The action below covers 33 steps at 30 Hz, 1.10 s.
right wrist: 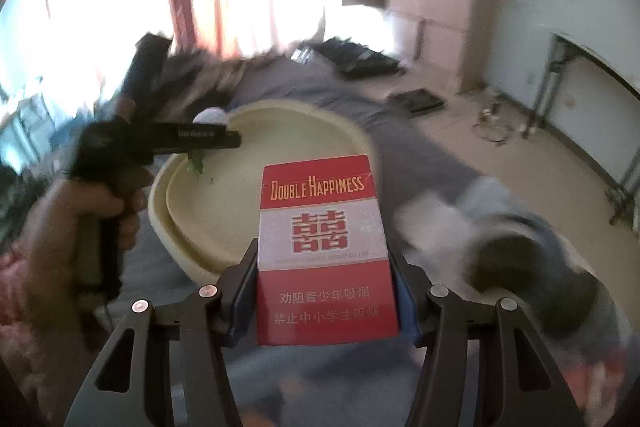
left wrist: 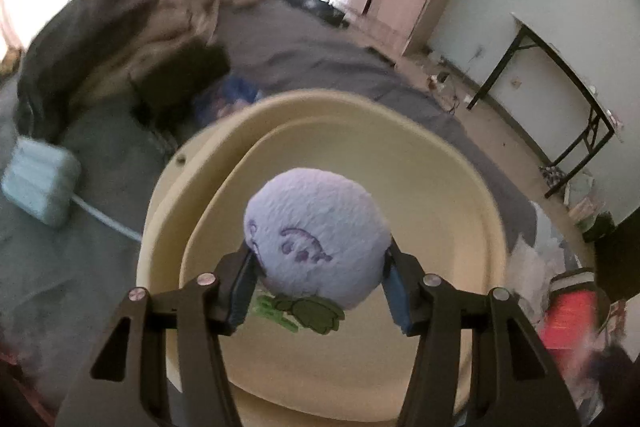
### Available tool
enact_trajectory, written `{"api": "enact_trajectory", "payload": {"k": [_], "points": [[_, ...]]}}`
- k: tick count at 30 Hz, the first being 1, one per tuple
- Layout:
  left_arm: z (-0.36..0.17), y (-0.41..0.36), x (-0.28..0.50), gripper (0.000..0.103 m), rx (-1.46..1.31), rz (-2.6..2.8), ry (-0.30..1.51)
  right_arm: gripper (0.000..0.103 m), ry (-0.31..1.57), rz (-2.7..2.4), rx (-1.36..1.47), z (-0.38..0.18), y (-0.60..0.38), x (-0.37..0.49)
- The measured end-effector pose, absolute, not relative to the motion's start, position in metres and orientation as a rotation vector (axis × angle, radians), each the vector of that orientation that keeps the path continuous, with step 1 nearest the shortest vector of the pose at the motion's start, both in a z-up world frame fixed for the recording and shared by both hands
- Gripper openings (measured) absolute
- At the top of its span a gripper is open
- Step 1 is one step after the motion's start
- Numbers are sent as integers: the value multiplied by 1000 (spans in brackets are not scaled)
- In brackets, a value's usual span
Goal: Organize rigid objects
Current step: 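Carry the plush ball and box into the cream basin and open both tools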
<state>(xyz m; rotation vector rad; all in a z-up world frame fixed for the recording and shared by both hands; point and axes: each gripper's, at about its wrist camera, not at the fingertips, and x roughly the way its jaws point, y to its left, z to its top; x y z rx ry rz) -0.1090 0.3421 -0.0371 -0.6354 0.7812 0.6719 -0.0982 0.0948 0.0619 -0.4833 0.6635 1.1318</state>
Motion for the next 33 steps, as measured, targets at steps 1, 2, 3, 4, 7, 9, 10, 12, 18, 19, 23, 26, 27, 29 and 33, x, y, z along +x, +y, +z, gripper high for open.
{"api": "enact_trajectory", "payload": {"k": [1,2,3,4,7,9,10,12,18,19,23,26,27,29,33], "points": [[-44,345,-111,57,-650,665,794,56,680,1143,-511,55,110,-101],[-48,347,-112,57,-659,656,806,56,697,1152,-538,48,127,-104],[-52,350,-113,57,-668,651,812,56,708,1161,-559,43,140,-106],[-54,353,-114,57,-682,652,812,56,719,1171,-588,38,155,-109],[-66,359,-112,57,-714,644,829,56,739,1151,-658,23,187,-106],[-73,358,-106,57,-720,645,851,56,765,1157,-673,17,205,-99],[-74,356,-102,57,-708,655,853,56,767,1156,-691,13,214,-97],[-73,357,-101,57,-696,663,857,56,758,1141,-728,5,227,-96],[-70,364,-106,67,-760,672,821,56,784,1167,-740,-20,245,-93],[-67,365,-111,70,-778,656,800,57,781,1175,-738,-20,247,-93],[-32,356,-128,96,-760,646,658,69,751,1175,-763,-10,236,-101],[0,336,-132,103,-733,528,550,84,680,1160,-693,23,190,-104],[8,326,-128,103,-706,487,548,87,659,1146,-657,34,174,-102],[20,303,-115,103,-622,450,566,99,566,1071,-545,67,122,-94],[32,258,-74,103,-554,269,592,101,475,930,-430,105,31,-85]]}}
